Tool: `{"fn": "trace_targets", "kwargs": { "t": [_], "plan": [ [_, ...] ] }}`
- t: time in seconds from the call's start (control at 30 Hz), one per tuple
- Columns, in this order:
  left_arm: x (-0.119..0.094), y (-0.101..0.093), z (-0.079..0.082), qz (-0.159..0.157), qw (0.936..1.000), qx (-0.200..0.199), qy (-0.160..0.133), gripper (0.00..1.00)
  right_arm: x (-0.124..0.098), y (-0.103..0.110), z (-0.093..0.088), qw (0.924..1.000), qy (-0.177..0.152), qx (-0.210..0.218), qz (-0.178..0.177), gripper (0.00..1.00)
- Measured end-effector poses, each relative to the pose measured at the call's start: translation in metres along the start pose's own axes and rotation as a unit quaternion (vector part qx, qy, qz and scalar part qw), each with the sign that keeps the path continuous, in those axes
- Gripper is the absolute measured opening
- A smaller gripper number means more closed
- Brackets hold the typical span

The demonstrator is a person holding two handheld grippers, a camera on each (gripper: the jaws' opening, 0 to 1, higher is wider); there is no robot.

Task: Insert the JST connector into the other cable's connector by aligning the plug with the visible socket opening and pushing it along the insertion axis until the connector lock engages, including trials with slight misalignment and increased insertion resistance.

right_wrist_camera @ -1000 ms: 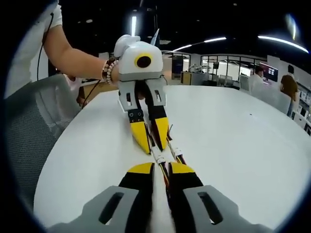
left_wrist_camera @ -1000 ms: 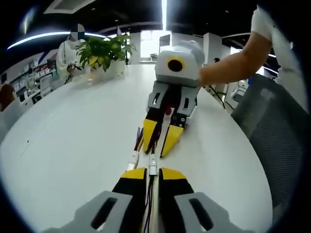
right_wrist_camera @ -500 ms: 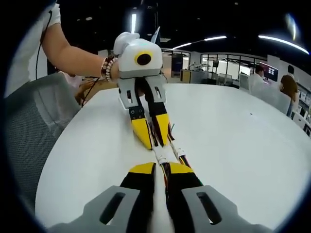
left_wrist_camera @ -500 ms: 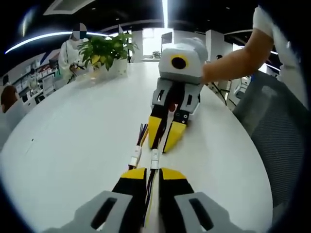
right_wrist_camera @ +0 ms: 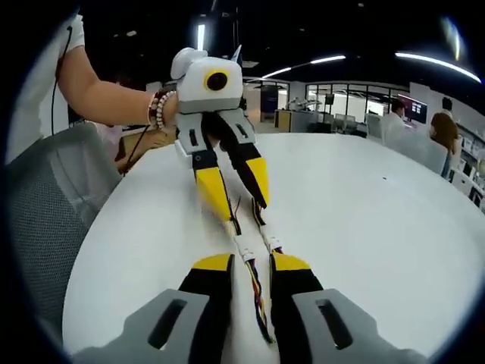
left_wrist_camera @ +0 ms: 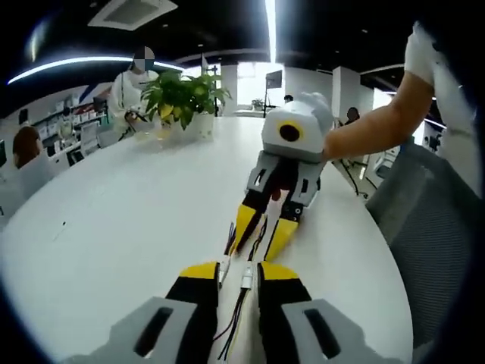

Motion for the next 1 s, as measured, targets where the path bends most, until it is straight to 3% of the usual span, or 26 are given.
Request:
{"fn": "trace_targets", "kwargs": {
  "t": [0.3,0.77,0.87,1.0],
  "plan": [
    [-0.005,-0.011,0.010,0.006,0.9999,-0.005,-0.006,0.23,-0.008,-0.002,0.019,0.9998,-0.003,-0.008,-0.016,0.23],
    [-0.029,-0.016,0.029,0.056,0.9973,-0.028,-0.037,0.50,-0.027,0.008,0.041,0.9992,-0.007,-0.016,-0.036,0.42],
    [-0.035,-0.019,0.036,0.063,0.9958,-0.031,-0.059,0.52,-0.033,0.012,0.048,0.9990,-0.011,-0.016,-0.041,0.45],
    [-0.043,-0.021,0.047,0.080,0.9921,-0.045,-0.085,0.68,-0.041,0.017,0.060,0.9981,-0.028,-0.015,-0.053,0.53]
  ]
}}
Point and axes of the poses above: the point that each gripper's makers call its tool centre point, and the gripper's own axes: x roughly forward along the fingers, y roughly to its left, z roughly out of its top, the point moved 5 cm from there along -x, roughly backward along the fingers, and after that the axes turned 5 degrees about y, right-handed, at the moved point
